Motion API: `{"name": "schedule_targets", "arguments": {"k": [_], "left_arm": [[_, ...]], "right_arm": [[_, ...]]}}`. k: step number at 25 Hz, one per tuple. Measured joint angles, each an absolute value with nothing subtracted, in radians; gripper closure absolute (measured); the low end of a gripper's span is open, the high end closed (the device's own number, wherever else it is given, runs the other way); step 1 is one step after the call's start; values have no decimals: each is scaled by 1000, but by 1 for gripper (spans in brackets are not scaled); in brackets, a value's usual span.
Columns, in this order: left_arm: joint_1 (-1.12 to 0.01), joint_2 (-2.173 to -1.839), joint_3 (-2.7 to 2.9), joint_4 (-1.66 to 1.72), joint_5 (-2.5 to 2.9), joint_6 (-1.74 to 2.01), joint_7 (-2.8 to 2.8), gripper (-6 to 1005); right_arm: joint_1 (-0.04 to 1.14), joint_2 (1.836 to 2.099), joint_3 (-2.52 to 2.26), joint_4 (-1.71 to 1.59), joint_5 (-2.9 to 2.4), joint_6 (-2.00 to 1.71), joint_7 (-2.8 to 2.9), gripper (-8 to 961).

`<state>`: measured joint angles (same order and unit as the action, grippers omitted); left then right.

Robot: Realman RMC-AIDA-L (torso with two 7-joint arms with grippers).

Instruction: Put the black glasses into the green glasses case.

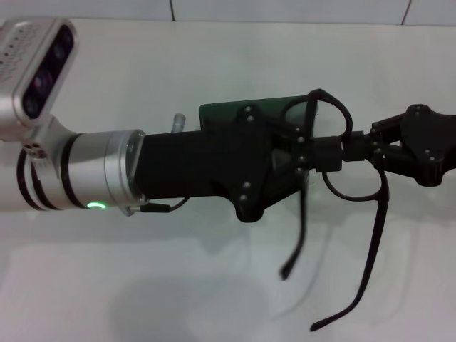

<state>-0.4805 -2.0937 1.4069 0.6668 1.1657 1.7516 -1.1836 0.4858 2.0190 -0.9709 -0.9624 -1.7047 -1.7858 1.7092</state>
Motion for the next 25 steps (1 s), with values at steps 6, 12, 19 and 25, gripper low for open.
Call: {"name": "schedule_targets", "arguments": {"k": [6,12,19,25], "left_arm": [[-498,-2100,1427,620,1153,1750,-1154,976],[-508,-2102,1494,594,1085,1735,-1112,976],[-519,-2103,1557,569,1009,1664,-1088,976],[-502,-2103,1583,568,969,1624,-1072,975]], "right_arm": [[493,2017,-970,-932,-1681,-1809,1693,892],[493,2020,-971,-921,-1676,-1828,1687,892],[494,2019,-971,-864,-1647,-1850,1657,892],[494,2020,-970,-854,-1645,-1856,1651,893]]}}
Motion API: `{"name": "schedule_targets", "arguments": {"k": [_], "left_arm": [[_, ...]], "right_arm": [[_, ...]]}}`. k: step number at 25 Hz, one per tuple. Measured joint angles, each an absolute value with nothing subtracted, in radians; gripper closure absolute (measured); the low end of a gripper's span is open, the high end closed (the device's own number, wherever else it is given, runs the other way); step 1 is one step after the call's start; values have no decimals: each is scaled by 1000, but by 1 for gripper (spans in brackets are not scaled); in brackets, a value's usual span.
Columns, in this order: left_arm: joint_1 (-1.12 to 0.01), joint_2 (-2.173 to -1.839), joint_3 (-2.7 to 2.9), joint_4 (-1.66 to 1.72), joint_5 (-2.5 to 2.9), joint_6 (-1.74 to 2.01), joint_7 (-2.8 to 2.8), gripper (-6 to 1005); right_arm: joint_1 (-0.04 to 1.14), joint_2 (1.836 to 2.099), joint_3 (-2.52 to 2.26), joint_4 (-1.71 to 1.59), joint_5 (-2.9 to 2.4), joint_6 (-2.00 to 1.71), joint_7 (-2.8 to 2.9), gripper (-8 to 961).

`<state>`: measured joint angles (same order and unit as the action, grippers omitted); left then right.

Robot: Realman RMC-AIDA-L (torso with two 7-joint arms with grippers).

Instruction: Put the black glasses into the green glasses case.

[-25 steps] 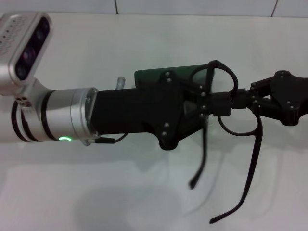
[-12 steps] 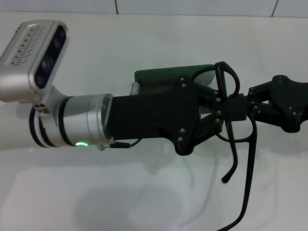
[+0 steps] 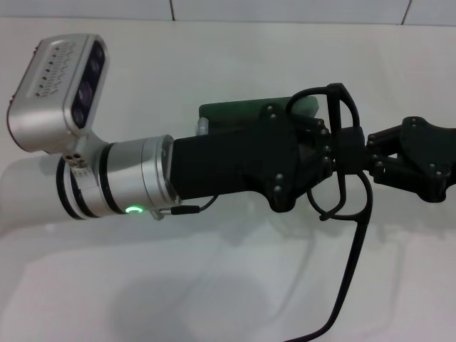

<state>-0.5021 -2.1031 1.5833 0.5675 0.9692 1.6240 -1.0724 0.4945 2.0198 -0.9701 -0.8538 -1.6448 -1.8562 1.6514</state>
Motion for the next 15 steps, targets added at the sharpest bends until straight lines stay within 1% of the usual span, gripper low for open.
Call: {"name": "schedule_targets", "arguments": {"k": [8,15], "left_arm": [[-498,-2103,1592,565,965,1627,-1063,975],[-490,-2095,1584,567,965,1689,-1055,975]], "right_arm": [[494,2020,-961,-853,-1644,-1851,1641,893],[488,2015,-924,-853,-1644,-1810,1624,895]]}}
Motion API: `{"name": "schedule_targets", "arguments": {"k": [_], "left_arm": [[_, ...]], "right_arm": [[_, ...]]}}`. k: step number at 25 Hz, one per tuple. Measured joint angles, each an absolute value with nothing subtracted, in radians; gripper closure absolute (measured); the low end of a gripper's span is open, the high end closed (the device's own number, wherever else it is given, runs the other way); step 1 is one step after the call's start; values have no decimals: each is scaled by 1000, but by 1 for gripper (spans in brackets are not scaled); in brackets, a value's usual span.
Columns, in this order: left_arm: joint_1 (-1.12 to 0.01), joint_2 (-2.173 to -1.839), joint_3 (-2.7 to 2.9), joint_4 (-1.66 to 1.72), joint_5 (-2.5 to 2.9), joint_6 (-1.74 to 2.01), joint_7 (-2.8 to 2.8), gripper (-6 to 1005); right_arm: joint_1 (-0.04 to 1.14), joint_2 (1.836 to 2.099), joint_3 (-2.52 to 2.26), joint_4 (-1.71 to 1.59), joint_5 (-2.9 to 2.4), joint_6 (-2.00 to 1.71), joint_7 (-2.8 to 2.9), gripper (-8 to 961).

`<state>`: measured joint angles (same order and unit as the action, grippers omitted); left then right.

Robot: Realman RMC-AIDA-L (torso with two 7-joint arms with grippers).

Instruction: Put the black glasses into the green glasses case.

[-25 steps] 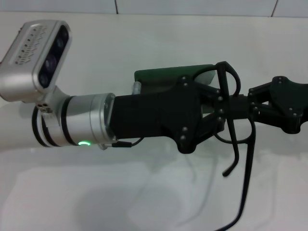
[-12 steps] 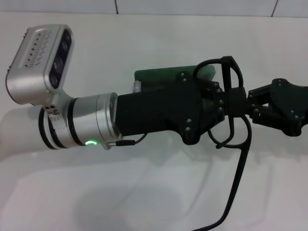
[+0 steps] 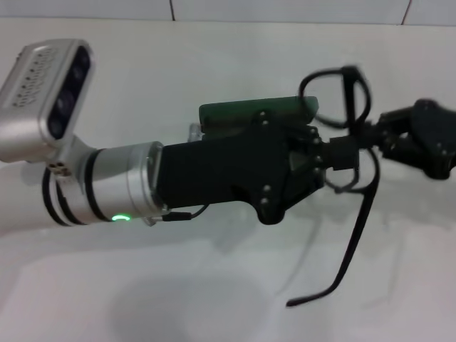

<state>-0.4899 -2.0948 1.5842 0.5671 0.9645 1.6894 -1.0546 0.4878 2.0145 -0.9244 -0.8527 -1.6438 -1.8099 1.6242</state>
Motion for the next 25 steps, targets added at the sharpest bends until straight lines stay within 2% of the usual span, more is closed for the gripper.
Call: {"name": "schedule_targets", "arguments": {"k": [8,16,25], "left_arm": [[-476,-2079,1495,565,1080,1692,-1057,975],[-512,-2094,1551,579,1143,1725,-1035,975],[-526,-2098,1583,549,995,1720,-1024,974]], "right_arm": [[486,2010,-781,-868,-1476,-1908,1608,897],[541,2012,-791,-850,-1423,-1823,1561,897],[598,2014,-1014,-798,-1464,-1641,1505,897]]}}
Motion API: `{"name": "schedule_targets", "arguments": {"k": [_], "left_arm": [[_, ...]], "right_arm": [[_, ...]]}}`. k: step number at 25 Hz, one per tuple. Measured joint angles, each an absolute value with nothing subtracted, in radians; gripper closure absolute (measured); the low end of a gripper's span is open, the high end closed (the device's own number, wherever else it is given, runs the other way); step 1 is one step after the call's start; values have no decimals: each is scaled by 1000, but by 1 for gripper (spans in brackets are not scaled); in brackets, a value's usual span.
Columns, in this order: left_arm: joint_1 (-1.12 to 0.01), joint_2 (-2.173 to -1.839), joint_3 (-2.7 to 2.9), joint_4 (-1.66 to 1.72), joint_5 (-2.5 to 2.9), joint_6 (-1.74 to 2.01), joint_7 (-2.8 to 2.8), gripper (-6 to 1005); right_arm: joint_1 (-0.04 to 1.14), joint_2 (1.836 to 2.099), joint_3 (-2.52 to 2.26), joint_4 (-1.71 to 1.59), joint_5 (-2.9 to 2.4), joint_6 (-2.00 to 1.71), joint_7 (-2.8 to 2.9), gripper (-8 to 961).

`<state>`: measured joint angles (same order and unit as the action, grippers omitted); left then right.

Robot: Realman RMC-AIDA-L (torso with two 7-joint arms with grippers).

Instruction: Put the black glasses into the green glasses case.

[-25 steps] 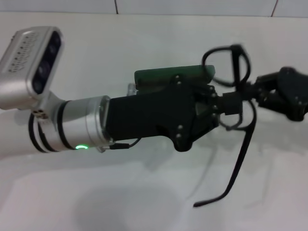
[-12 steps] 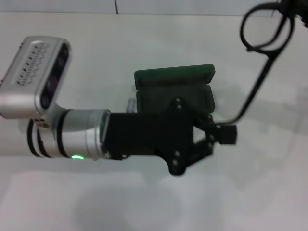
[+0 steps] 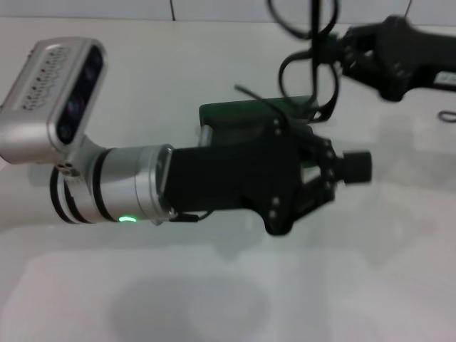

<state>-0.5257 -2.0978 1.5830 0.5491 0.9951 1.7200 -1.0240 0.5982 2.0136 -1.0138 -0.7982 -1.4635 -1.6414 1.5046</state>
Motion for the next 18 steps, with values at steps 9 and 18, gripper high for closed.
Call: {"name": "schedule_targets", "arguments": {"k": [9,18], "left_arm": [[-535,-2097,1576,476,887,1665,-1060,974],[-535,-2094,1577,470,889,1640,-1077,974]], "right_arm": [[614,2017,-1103,-792,-1524,-1602,1506,897],[615,2017,-1130,-790,-1525,-1597,1508,896]]}}
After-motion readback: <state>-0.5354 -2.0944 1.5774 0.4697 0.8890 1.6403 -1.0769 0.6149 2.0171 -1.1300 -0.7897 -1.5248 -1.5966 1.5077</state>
